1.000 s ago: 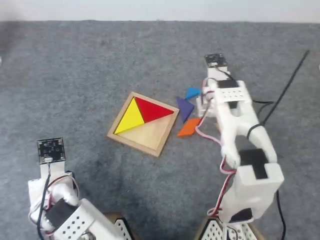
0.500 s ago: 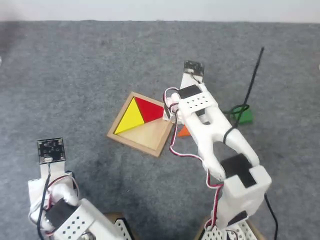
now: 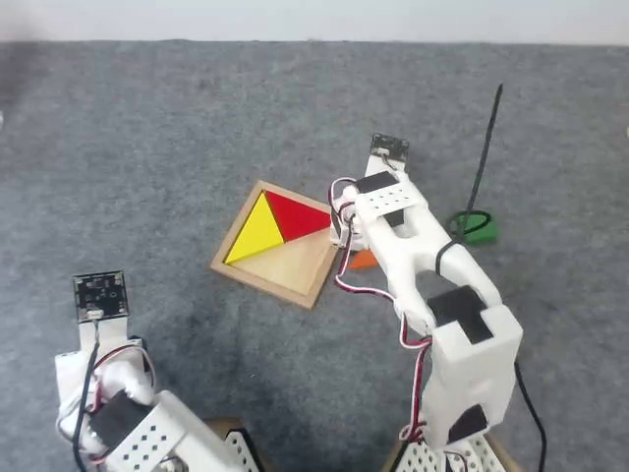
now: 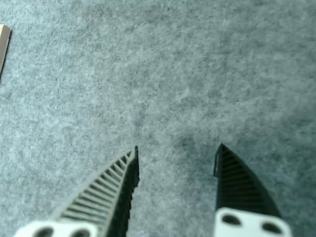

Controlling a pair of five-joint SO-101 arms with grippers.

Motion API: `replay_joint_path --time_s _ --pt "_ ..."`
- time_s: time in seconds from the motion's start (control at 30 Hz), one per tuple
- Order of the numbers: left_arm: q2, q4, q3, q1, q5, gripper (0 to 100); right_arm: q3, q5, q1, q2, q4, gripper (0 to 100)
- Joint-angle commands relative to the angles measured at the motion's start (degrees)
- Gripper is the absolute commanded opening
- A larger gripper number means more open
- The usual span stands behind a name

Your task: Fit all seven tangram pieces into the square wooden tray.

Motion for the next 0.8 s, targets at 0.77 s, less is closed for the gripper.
replay_joint_path --time_s 0.77 --pt "-0.79 0.26 -0.66 0.18 -0.62 24 -2.81 -0.70 -1.27 -8.75 2.33 5.8"
